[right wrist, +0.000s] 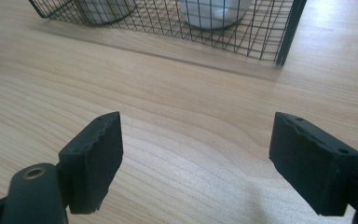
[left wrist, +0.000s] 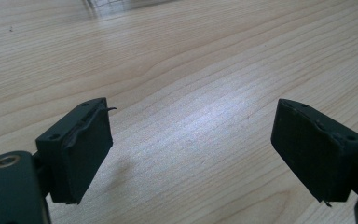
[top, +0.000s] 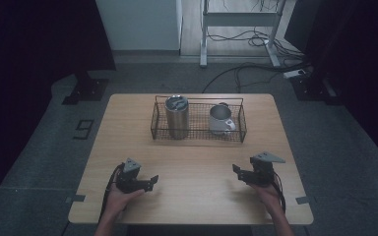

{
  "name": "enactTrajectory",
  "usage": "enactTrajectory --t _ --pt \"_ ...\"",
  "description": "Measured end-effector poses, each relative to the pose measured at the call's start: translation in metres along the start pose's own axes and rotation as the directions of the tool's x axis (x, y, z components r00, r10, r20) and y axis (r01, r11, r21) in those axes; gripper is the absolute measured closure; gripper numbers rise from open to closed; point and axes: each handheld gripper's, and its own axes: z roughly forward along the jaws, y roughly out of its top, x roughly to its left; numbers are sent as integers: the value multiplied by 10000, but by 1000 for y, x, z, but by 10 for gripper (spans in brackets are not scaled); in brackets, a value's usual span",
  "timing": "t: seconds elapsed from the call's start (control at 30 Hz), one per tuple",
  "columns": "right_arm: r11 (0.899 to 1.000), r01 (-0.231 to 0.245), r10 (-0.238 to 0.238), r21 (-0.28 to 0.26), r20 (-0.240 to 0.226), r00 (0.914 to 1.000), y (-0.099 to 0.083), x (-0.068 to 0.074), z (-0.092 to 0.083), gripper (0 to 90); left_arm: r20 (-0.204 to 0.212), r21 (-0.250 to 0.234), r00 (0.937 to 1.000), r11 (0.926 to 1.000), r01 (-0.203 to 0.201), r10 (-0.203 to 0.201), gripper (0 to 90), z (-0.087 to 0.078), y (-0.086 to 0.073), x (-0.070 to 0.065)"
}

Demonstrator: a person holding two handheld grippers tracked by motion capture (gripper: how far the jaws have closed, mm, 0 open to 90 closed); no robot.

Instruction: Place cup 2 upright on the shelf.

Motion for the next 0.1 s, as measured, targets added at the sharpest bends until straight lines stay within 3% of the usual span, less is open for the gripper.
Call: enactTrajectory --t 0.1 --pt "9999 99 -98 -27 125 9999 2 2 2 170 -2 -60 10000 10000 39 -39 125 -1 0 1"
